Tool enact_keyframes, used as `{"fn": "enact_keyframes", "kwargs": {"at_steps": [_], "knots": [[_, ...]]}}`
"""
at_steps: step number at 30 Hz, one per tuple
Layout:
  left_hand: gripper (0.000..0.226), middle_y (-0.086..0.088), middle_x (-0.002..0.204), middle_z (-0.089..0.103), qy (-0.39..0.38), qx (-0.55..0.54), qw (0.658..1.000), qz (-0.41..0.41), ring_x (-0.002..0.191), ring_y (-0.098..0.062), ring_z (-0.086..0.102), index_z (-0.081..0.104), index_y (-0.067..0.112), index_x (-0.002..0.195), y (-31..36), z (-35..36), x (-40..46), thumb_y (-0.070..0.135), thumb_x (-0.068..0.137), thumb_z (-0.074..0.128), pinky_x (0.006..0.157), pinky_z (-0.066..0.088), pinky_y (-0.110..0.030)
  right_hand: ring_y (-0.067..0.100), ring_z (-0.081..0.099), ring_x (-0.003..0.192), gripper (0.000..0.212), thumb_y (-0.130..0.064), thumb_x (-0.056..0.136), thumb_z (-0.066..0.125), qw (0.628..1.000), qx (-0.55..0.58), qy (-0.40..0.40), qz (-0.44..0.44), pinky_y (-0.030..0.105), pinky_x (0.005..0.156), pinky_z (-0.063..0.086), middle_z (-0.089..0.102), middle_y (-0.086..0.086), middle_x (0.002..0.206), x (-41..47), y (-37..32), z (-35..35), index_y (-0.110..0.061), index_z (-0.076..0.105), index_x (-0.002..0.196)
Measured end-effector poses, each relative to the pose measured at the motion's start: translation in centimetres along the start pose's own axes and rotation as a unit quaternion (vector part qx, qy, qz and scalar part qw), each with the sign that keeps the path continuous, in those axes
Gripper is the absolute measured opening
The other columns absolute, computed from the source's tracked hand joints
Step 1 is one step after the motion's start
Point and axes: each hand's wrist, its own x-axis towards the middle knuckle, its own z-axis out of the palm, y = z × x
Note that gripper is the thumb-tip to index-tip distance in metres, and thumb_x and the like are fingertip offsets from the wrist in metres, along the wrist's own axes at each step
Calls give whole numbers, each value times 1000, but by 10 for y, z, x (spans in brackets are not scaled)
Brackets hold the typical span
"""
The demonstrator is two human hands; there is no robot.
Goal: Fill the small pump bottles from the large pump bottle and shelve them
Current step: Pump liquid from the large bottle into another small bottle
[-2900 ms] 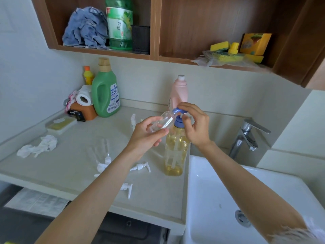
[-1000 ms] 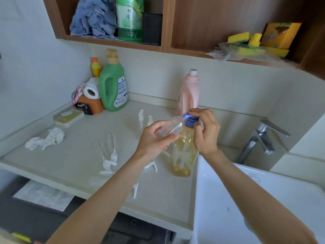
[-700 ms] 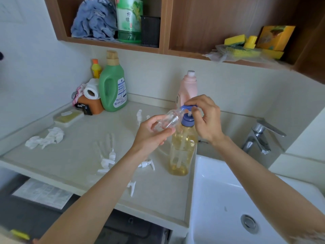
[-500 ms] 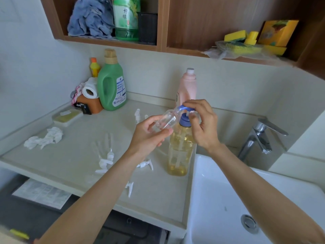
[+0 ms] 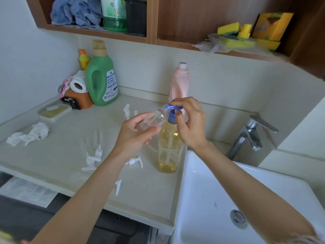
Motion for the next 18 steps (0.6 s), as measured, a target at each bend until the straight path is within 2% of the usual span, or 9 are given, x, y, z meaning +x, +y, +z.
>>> {"fn": "enact_keyframes", "kwargs": {"at_steps": [2,4,7,11,14,18], "knots": [[40,12,73,68,-1,6,1000,10,50,-8,50,65,25,112,5,0,3,11,77,76,48,42,-19,21,60,89,34,-16,79,42,1000,-12,-10,-3,25,84,45,66,1,92,13,-1,-6,-6,73,90],[38,11,73,68,0,16,1000,16,51,-7,51,66,29,109,9,-1,5,12,76,77,48,42,-18,18,62,92,37,-19,82,41,1000,-5,-27,10,29,86,48,65,-3,94,20,0,-9,-5,73,91],[35,14,73,68,-4,18,1000,16,51,-6,51,65,34,103,9,-3,6,12,78,76,48,43,-18,17,63,99,37,-17,85,40,999,13,-31,10,26,90,48,65,-2,102,15,3,-6,-3,72,98],[34,15,73,69,-9,16,1000,9,51,-7,51,65,35,101,4,-3,5,13,77,77,50,44,-18,17,59,101,35,-3,79,41,1000,24,9,-3,16,89,43,62,0,106,-2,8,4,2,69,99],[34,9,73,68,-7,21,1000,3,52,-10,50,67,32,101,-2,-5,4,11,77,77,50,44,-19,16,59,100,39,-6,75,39,1000,24,17,-7,18,91,43,62,1,104,-9,12,11,3,69,98],[35,12,74,70,-17,24,1000,-2,53,-10,50,67,28,106,-4,-6,2,12,77,78,49,43,-19,11,56,103,40,-8,73,40,1000,7,12,-20,20,94,42,62,1,106,-14,17,12,2,69,99]]}}
